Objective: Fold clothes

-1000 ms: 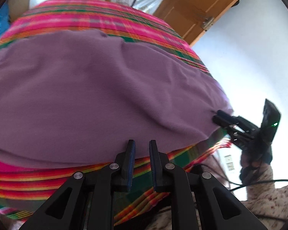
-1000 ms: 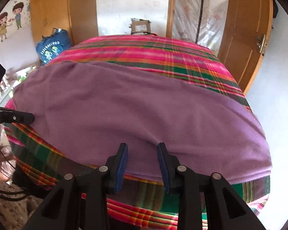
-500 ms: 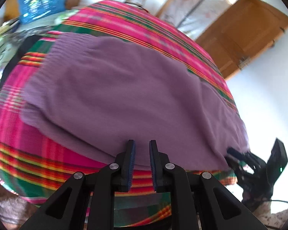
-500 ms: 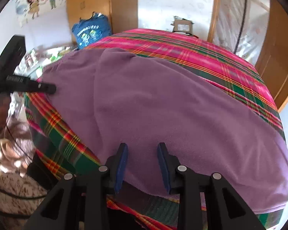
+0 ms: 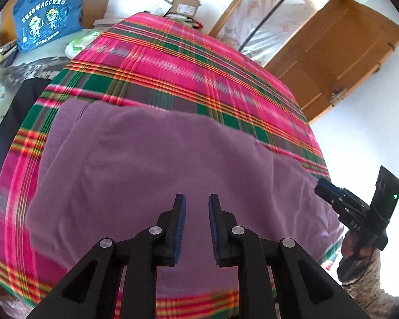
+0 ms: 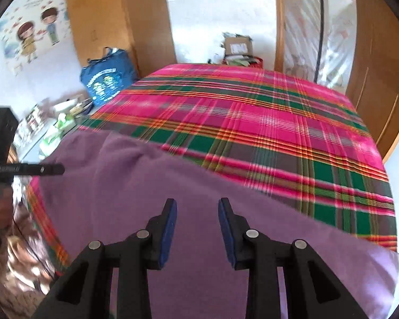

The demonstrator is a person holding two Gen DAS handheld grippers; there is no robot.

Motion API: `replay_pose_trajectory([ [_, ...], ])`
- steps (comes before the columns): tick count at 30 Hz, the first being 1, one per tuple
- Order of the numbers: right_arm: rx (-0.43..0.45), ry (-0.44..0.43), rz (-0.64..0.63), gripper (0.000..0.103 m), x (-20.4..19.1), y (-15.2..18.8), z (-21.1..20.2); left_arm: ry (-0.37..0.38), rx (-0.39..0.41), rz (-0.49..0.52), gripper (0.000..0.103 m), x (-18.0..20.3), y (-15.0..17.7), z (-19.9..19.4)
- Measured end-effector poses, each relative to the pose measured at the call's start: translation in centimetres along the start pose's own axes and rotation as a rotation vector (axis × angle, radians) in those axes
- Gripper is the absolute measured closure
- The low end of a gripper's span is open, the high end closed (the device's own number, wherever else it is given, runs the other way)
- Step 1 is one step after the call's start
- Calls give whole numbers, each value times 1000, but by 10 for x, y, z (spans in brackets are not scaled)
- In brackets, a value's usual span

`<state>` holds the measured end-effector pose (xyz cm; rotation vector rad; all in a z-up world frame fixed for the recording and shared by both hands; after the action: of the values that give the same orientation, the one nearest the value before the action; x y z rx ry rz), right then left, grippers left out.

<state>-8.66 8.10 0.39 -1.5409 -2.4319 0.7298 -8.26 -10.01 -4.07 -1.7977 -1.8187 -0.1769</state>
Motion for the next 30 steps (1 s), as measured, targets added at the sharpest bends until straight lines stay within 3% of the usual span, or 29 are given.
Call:
replay_pose_trajectory([
  [7,-47,-131,10,70,6,-46,28,-8,-10,-47,85,-10,-37,10],
  [12,-140,-270,-48,70,-9,-53,49,-15,-13,-76,85,-19,-52,15],
  [19,-236,-350,-95,70,-20,-47,65,-35,-52,-160,85,-40,-55,29],
  [26,-273,-374,-107,92,-23,-37,64,-31,-48,-176,85,-41,-54,30],
  [30,-262,-404,-115,96,-27,-37,55,-20,-45,-185,85,-43,-55,31],
])
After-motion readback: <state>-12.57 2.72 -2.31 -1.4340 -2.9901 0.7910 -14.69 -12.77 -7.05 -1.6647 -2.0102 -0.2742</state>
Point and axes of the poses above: each gripper's, at about its wrist camera, not at the fingertips, and z roughly the way its jaws point, x to its right, y to its underside, the point moved 9 cm from there along z, roughly the way its jaws point, and after that the axes turned 12 degrees about -x, right-handed, at the moved point
